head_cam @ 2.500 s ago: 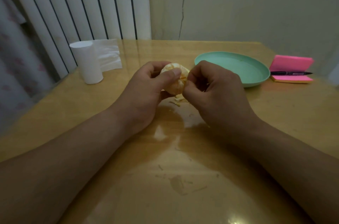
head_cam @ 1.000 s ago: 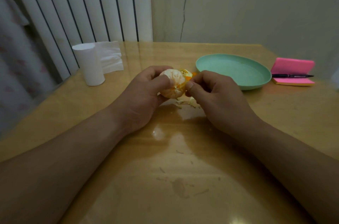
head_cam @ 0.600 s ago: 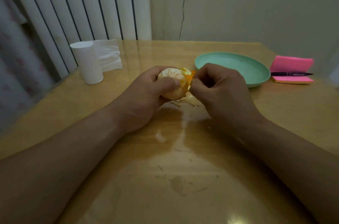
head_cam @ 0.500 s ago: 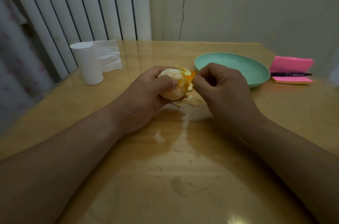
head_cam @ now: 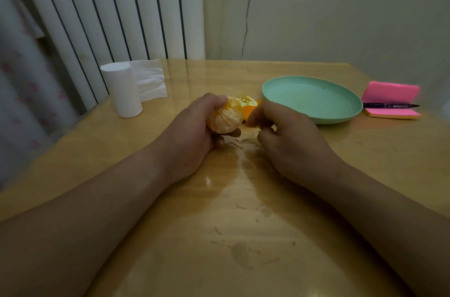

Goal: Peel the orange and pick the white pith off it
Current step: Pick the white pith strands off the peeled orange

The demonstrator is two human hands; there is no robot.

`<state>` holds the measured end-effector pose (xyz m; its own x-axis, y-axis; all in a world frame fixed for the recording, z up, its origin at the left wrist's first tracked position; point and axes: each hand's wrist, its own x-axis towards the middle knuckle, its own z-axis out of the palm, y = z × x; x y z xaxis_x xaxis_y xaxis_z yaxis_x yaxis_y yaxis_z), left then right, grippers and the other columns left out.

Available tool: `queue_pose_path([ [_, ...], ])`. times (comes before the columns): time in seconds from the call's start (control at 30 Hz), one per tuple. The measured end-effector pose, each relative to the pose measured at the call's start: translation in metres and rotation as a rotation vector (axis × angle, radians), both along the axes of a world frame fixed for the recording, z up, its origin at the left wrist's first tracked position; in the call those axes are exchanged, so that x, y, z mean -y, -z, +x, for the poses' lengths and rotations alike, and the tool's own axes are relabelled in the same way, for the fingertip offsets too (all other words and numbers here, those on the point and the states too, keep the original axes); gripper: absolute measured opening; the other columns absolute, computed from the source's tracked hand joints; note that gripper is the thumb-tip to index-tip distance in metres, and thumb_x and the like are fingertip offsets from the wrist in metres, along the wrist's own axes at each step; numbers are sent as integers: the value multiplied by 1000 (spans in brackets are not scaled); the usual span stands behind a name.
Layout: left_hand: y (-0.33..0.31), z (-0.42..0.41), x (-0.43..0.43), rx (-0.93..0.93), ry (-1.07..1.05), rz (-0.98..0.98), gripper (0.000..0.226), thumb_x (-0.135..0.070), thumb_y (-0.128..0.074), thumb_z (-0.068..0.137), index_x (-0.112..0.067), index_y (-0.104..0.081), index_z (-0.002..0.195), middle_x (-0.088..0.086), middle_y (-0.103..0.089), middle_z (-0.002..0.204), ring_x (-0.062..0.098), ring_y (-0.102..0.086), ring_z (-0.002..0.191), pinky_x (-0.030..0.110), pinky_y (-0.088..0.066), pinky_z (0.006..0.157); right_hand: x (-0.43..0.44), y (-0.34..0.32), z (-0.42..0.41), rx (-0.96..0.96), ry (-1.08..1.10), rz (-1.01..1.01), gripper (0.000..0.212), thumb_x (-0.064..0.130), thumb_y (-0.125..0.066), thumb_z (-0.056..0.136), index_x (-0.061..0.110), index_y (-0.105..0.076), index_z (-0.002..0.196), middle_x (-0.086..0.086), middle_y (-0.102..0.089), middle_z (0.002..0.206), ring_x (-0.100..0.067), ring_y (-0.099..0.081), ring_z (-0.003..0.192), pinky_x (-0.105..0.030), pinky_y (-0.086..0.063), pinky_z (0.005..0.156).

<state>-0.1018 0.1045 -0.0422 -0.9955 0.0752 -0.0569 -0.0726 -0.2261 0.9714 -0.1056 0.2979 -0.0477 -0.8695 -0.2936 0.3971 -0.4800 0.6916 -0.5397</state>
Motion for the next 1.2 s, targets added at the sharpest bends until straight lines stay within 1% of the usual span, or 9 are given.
queue_pose_path([
  [0.17, -1, 0, 1, 16, 5, 122, 50, -28, -51, 104, 2, -55, 144, 16, -67, 116, 22, -67, 90, 30, -54, 69, 4, 5, -1, -39, -3, 149, 30, 44, -54, 105, 27, -69, 85, 11, -62, 85, -16, -54, 88, -40, -43, 76],
  [0.27, 1, -3, 2, 7, -17, 138, 51, -25, -49, 103, 6, -55, 143, 16, -67, 114, 28, -61, 100, 37, -50, 82, 6, 3, 1, -79, -13, 106, 3, 28, -66, 97, 30, -67, 99, 14, -62, 102, -13, -51, 102, -37, -43, 90],
  [0.43, 4, -7, 4, -64, -60, 93, 65, -32, -63, 88, 1, -55, 144, 24, -63, 142, 31, -66, 114, 41, -57, 89, 4, 3, 0, -88, 13, -16, 6, 34, -67, 98, 33, -65, 93, 16, -59, 95, -13, -53, 94, -34, -38, 79],
  [0.57, 4, -7, 4, -83, -70, 111, 70, -31, -64, 84, 2, -54, 145, 28, -57, 147, 33, -65, 116, 41, -58, 87, 4, 1, 1, -28, -19, -16, 24, 17, -65, 93, 37, -67, 107, 17, -60, 107, -10, -54, 107, -34, -46, 92],
  [0.63, 5, -7, 4, -79, -65, 120, 69, -31, -65, 84, 1, -53, 145, 27, -59, 146, 34, -66, 123, 41, -58, 90, 6, 3, 2, -44, -27, 5, 10, 30, -61, 99, 35, -70, 96, 17, -62, 98, -10, -55, 99, -39, -47, 88],
  [0.7, 6, -6, 4, -78, -57, 123, 69, -29, -67, 84, 2, -52, 145, 26, -60, 145, 38, -65, 129, 42, -60, 92, 4, 5, -1, -61, -23, 12, 26, 44, -57, 103, 30, -73, 89, 14, -63, 88, -10, -56, 91, -41, -48, 83],
  [0.9, 6, -2, -1, -71, -39, 145, 42, -7, -62, 98, -3, -49, 138, 26, -63, 137, 40, -67, 126, 49, -61, 100, 4, 1, 4, 10, -33, -249, 6, 23, -69, 96, 29, -69, 94, 12, -67, 81, -3, -61, 77, -13, -45, 62],
  [1.07, 4, 0, -3, -126, -16, 109, 43, -5, -66, 97, -14, -49, 136, 18, -64, 130, 26, -75, 110, 42, -61, 100, 10, -1, 9, 131, -16, -293, 25, 53, -68, 97, 30, -71, 87, 1, -72, 80, -16, -65, 71, -38, -55, 61],
  [1.2, 8, -1, 1, -230, -57, -152, 61, -29, -81, 83, -31, -50, 136, 7, -59, 137, 24, -70, 121, 47, -57, 107, 10, 0, 9, 128, 10, -291, 22, 50, -69, 97, 30, -71, 86, 4, -73, 80, -14, -67, 71, -36, -57, 61],
])
